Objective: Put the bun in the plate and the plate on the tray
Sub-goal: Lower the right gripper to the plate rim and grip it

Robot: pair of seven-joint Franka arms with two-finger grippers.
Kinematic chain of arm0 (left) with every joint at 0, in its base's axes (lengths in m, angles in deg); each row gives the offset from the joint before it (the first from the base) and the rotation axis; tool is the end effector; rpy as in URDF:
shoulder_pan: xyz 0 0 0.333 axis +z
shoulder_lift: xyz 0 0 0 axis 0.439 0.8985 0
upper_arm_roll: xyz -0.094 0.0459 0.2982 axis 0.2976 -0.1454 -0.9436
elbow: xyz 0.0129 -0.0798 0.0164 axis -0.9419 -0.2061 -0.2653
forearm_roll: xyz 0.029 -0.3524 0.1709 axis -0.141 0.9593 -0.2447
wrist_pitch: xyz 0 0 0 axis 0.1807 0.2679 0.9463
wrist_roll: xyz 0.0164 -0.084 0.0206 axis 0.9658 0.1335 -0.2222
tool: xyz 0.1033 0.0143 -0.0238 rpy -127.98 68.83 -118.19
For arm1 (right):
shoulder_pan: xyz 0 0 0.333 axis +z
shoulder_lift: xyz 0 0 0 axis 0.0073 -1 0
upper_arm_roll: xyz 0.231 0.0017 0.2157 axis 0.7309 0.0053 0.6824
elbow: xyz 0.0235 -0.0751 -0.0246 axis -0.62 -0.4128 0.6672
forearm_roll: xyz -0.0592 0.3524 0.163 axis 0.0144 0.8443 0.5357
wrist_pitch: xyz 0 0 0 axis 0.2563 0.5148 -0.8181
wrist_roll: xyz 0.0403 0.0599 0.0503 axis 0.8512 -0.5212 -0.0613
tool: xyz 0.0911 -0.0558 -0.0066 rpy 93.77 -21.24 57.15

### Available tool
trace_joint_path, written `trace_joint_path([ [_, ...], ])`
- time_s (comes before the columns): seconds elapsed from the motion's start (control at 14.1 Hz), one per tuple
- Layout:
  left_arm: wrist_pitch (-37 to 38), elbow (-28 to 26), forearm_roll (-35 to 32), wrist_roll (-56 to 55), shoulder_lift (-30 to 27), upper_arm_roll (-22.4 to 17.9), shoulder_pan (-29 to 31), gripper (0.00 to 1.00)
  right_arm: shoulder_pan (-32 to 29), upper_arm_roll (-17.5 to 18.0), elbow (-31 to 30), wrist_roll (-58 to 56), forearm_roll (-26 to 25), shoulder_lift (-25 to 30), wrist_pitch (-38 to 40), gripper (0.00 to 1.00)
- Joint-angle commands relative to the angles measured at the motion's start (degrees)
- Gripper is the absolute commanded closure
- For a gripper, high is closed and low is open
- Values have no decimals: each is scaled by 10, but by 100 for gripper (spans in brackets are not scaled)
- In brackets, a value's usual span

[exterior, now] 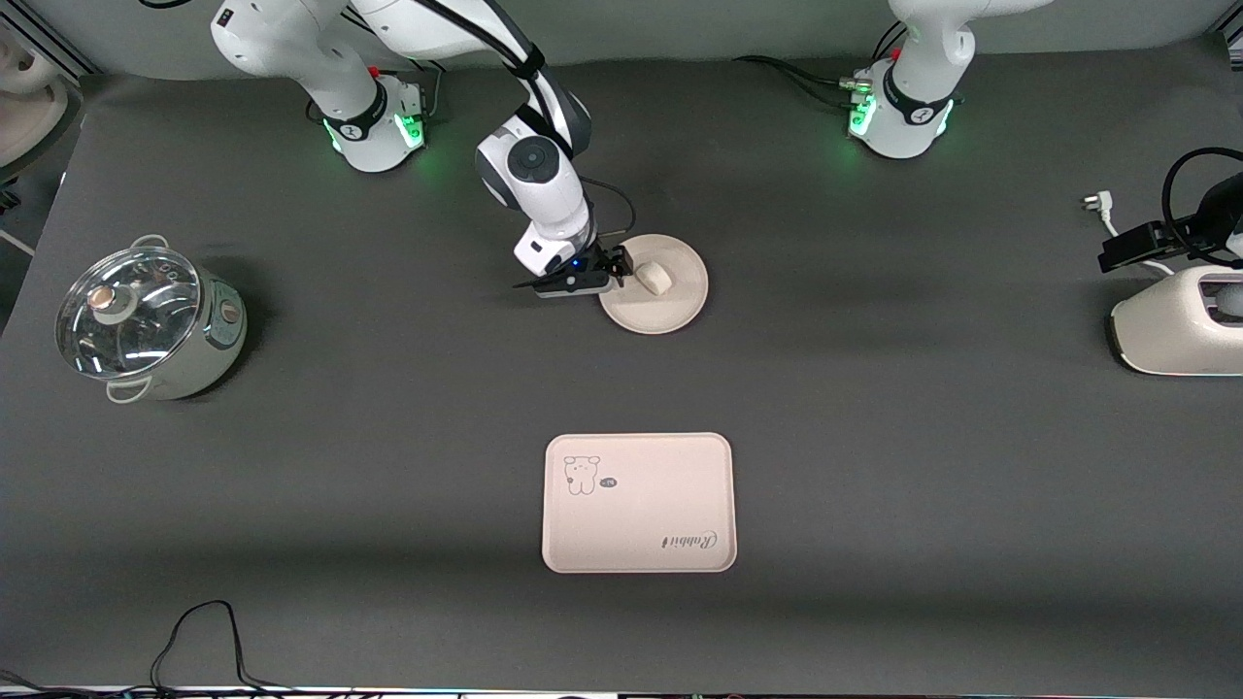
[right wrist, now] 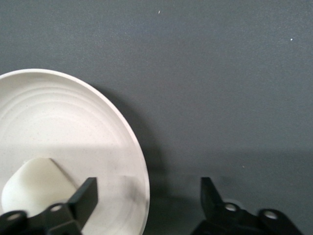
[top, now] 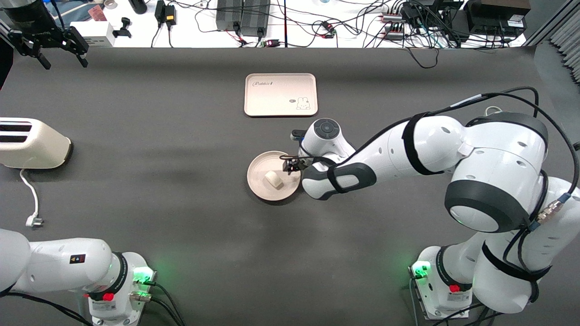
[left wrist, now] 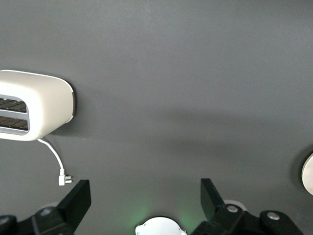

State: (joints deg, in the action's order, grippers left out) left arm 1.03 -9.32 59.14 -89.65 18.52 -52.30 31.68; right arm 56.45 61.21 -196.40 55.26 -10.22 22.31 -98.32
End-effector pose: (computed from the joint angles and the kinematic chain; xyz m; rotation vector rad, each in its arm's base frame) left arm 0.5356 0.0488 0.5746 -3.0854 -0.1987 0.2537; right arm 0.3483 0.4292 0.1852 -3.0041 0.0288 -0.0759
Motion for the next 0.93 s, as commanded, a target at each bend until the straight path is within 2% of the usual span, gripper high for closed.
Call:
trace_joint_path([
  [0.0, -5, -19, -3, 9, -22, -6, -6, 0, 6, -2, 7, -2, 13, -6, -7, 39],
  [0.07, -3, -19, -3, 9, -22, -6, -5, 0, 6, -2, 8, -2, 13, -7, -7, 46],
  [0.21, -1, -19, -3, 9, -23, -5, -6, 0, 6, -2, 11, -3, 13, -7, -8, 50],
  [0.57, 1, -19, -3, 9, -23, -5, -6, 0, 6, -2, 14, -5, 13, -11, -8, 88],
  [0.71, 0, -19, -3, 9, -23, -5, -6, 0, 6, -2, 16, -6, 13, -11, -8, 95],
  [0.85, 0, -19, -3, 9, -23, -6, -6, 0, 6, -2, 16, -8, 13, -11, -8, 97],
])
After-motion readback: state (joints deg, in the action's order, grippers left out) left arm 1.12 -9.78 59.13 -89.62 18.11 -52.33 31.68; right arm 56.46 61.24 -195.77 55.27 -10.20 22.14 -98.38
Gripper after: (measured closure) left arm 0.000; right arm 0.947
